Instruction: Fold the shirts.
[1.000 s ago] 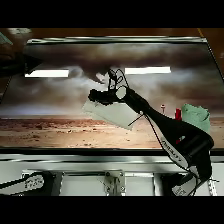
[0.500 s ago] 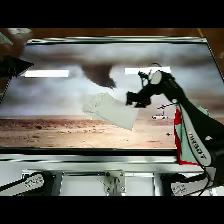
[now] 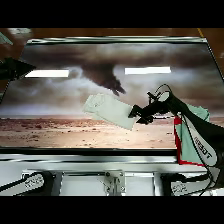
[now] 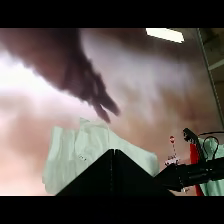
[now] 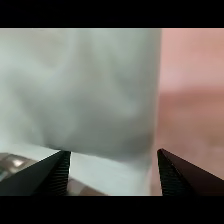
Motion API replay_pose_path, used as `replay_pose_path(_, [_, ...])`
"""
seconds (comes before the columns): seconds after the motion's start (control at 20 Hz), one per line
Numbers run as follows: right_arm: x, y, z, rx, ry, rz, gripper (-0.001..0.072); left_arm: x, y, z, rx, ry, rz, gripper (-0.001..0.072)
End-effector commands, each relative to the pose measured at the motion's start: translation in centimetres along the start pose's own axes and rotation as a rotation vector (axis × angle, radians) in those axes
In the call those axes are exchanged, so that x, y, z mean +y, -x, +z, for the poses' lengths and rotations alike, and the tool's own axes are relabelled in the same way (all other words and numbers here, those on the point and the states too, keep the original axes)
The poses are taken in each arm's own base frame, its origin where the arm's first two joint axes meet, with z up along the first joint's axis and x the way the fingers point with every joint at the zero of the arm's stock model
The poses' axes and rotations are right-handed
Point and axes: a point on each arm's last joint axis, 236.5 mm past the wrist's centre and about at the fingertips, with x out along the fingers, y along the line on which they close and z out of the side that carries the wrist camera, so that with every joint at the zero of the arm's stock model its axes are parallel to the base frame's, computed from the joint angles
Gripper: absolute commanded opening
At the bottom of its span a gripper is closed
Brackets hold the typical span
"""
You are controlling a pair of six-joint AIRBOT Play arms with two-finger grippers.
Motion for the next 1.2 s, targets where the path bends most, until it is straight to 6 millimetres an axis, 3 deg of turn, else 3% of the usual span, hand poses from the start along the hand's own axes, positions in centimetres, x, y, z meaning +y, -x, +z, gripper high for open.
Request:
replay_pose_path(0.0, [0.8, -2.6, 0.9, -0.063, -0.026, 0.051, 0.0592, -0.1, 0.0, -0.1, 0.005, -0.001, -0.003, 0.0041])
replay_pose_path(0.05, [1.2, -2.5, 1.4, -0.091, 0.012, 0.061, 0.0258, -0.1, 0.0, -0.1, 0.005, -0.001, -0.003, 0.0041])
replay_pose_path(0.1, [1.8, -2.1, 1.7, -0.109, 0.039, 0.074, 0.0078, -0.1, 0.0, -0.1, 0.005, -0.001, -0.003, 0.0041])
replay_pose_path(0.2, [3.9, 1.0, 3.2, -0.188, 0.187, 0.112, 0.0059, -0.3, -0.1, -0.2, 0.008, -0.003, -0.006, 0.0041])
replay_pose_path(0.25, [5.3, 3.5, 4.2, -0.25, 0.272, 0.131, 0.0059, -0.4, -0.3, -0.3, 0.011, -0.005, -0.009, 0.0041])
replay_pose_path(0.4, [8.5, 13.5, 7.4, -0.469, 0.329, 0.194, 0.0059, -1.4, -1.1, -0.9, 0.034, -0.02, -0.025, 0.0041])
replay_pose_path(0.5, [8.7, 20.8, 9.1, -0.616, 0.298, 0.222, 0.0059, -1.6, -1.7, -1.6, 0.064, -0.04, -0.017, 0.0041])
replay_pose_path(0.65, [5.7, 29.5, 9.9, -0.76, 0.194, 0.24, 0.0059, -1.3, -2.0, -2.3, 0.092, -0.058, 0.006, 0.0042])
replay_pose_path(0.75, [2.4, 33.4, 9.4, -0.817, 0.14, 0.217, 0.0059, -1.3, -2.0, -2.4, 0.095, -0.051, 0.003, 0.0041])
replay_pose_path(1.0, [-8.9, 39.5, 7.8, -0.918, -0.057, 0.029, 0.0059, -2.1, -1.8, -3.9, 0.159, -0.046, -0.028, 0.0041])
replay_pose_path(1.15, [-12.9, 42.0, 7.2, -0.98, -0.116, -0.021, 0.006, -2.4, -1.7, -4.6, 0.19, -0.045, -0.044, 0.0042])
